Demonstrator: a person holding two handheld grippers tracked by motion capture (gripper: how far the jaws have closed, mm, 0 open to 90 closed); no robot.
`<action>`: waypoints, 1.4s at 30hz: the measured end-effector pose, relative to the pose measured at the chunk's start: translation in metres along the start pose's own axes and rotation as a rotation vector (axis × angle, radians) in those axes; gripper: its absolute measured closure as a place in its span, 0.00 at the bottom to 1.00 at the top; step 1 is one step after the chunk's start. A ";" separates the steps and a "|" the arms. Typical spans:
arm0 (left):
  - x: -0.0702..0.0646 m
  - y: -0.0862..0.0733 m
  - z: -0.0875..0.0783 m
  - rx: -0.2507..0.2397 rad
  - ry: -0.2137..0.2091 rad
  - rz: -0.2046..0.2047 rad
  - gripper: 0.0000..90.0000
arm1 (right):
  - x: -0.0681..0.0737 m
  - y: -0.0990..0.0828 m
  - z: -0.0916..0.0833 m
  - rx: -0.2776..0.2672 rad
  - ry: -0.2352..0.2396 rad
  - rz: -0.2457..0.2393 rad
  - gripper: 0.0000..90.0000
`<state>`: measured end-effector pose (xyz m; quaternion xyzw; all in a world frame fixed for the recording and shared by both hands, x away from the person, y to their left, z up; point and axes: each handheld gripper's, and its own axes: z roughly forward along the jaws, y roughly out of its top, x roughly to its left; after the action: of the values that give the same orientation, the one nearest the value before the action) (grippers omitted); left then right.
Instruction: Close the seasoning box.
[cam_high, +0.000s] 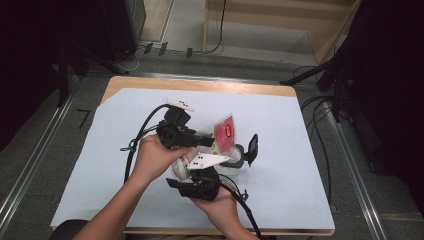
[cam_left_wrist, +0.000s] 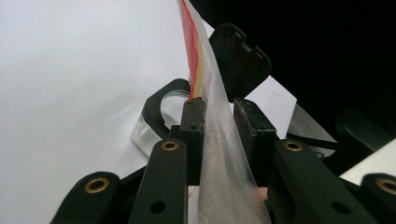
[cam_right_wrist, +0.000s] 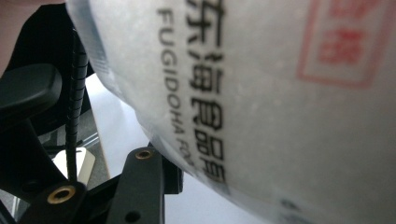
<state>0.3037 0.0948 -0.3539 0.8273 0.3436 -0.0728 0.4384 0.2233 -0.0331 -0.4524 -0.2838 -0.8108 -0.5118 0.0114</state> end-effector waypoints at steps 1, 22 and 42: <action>0.000 0.000 0.000 -0.003 0.001 -0.001 0.83 | 0.000 0.001 0.000 -0.001 0.006 0.011 0.69; 0.002 -0.002 -0.002 -0.041 0.009 -0.016 0.73 | 0.003 0.005 -0.003 -0.002 0.031 0.037 0.69; -0.003 0.009 -0.002 -0.010 0.027 -0.028 0.81 | 0.006 0.009 -0.005 -0.019 0.024 0.035 0.69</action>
<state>0.3067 0.0912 -0.3459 0.8211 0.3614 -0.0658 0.4369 0.2213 -0.0319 -0.4412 -0.2918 -0.8007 -0.5224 0.0272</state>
